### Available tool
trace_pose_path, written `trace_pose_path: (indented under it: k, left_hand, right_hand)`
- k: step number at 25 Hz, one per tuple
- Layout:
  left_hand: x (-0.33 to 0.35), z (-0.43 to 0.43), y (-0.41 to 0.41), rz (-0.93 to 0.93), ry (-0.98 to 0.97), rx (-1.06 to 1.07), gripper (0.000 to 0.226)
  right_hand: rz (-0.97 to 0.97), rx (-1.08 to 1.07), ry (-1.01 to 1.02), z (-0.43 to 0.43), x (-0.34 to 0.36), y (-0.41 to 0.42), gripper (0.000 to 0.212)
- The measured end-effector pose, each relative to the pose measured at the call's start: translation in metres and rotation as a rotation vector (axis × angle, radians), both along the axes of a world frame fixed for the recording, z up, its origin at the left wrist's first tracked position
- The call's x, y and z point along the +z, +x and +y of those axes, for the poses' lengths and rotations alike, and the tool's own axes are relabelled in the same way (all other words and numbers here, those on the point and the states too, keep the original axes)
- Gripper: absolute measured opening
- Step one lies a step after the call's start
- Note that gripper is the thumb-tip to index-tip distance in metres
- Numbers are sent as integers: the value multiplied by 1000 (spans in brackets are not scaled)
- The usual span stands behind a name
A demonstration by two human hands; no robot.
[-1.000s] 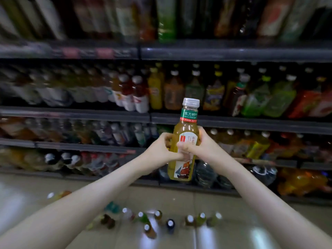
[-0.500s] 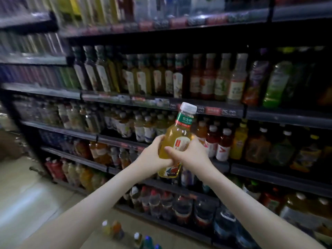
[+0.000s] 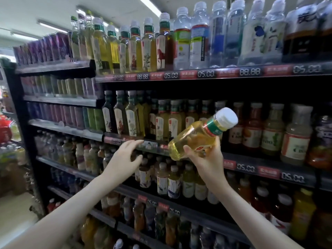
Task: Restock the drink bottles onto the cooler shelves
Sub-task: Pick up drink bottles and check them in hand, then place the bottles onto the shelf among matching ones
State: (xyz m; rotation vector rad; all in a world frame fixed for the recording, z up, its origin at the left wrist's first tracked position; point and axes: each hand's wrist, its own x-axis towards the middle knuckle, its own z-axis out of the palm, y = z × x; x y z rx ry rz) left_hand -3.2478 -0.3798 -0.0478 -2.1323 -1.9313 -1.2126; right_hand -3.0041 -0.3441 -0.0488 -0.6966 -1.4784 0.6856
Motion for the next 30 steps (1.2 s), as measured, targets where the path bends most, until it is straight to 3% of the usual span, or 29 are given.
trace_pose_path:
  k: [4, 14, 17, 22, 30]
  left_hand:
    - [-18, 58, -68, -8, 18, 49, 48]
    - [-20, 188, -115, 21, 29, -304, 50]
    - [-23, 215, -95, -44, 8, -321, 64]
    - [-13, 261, -44, -97, -71, -222, 113]
    - [-22, 288, -10, -96, -39, -158, 126]
  right_hand:
    - [19, -166, 144, 48, -3, -37, 68]
    - [28, -530, 16, 127, -11, -112, 70]
    - [51, -620, -24, 131, -26, -107, 74]
    - [17, -704, -111, 148, -27, -95, 73]
    - [-251, -781, -337, 202, -7, -101, 72]
